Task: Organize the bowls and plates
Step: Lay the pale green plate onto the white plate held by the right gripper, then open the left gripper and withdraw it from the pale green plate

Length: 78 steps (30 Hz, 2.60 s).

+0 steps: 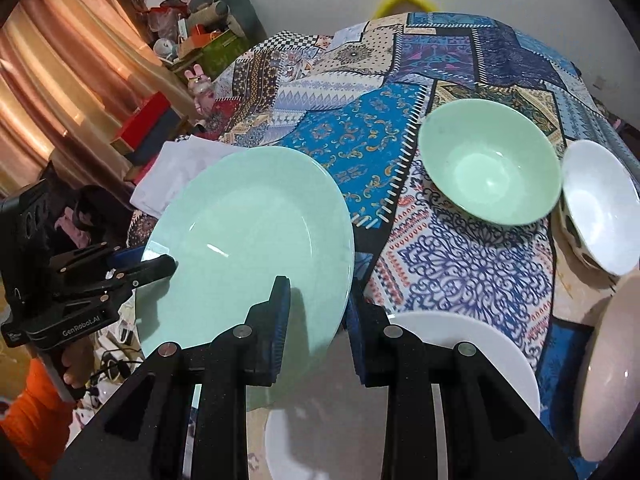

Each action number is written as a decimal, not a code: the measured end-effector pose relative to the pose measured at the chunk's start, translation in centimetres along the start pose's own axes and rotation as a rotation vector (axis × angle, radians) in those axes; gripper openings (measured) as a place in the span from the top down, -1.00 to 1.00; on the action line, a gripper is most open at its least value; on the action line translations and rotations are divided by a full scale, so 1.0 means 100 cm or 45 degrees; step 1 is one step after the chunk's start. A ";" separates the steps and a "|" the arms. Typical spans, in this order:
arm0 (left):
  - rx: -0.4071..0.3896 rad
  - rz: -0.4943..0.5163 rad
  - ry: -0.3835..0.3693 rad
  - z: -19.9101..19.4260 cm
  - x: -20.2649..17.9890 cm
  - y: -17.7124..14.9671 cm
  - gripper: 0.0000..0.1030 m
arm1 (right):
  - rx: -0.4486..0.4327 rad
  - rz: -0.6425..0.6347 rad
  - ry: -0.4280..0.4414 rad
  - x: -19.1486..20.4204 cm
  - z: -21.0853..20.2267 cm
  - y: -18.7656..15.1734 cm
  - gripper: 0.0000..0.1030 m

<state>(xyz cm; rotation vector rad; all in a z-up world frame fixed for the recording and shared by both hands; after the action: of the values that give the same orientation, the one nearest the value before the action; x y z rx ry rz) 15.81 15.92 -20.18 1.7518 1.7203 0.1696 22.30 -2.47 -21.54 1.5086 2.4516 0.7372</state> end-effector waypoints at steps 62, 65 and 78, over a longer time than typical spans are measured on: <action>0.209 0.105 -0.136 0.083 -0.128 -0.035 0.43 | -0.037 0.369 0.032 -0.116 -0.044 -0.127 0.49; 0.203 0.106 -0.126 0.086 -0.127 -0.032 0.43 | -0.038 0.377 0.041 -0.117 -0.041 -0.127 0.48; 0.210 0.169 -0.080 0.087 -0.131 -0.033 0.43 | -0.043 0.344 0.023 -0.115 -0.043 -0.126 0.48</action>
<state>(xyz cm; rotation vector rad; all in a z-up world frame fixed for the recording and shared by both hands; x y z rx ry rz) 15.98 0.32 -24.01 1.9713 1.6130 0.0307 16.11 -18.51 -25.31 1.8503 2.2595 0.8351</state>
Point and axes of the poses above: each gripper's, at about its wrist camera, not at the fingertips, and z roughly the way its jaws point, x to its left, y to its top, the point moved 2 cm from there along z, roughly the way its jaws point, and after that the axes turned 14 degrees about -y, right-handed, at the moved point
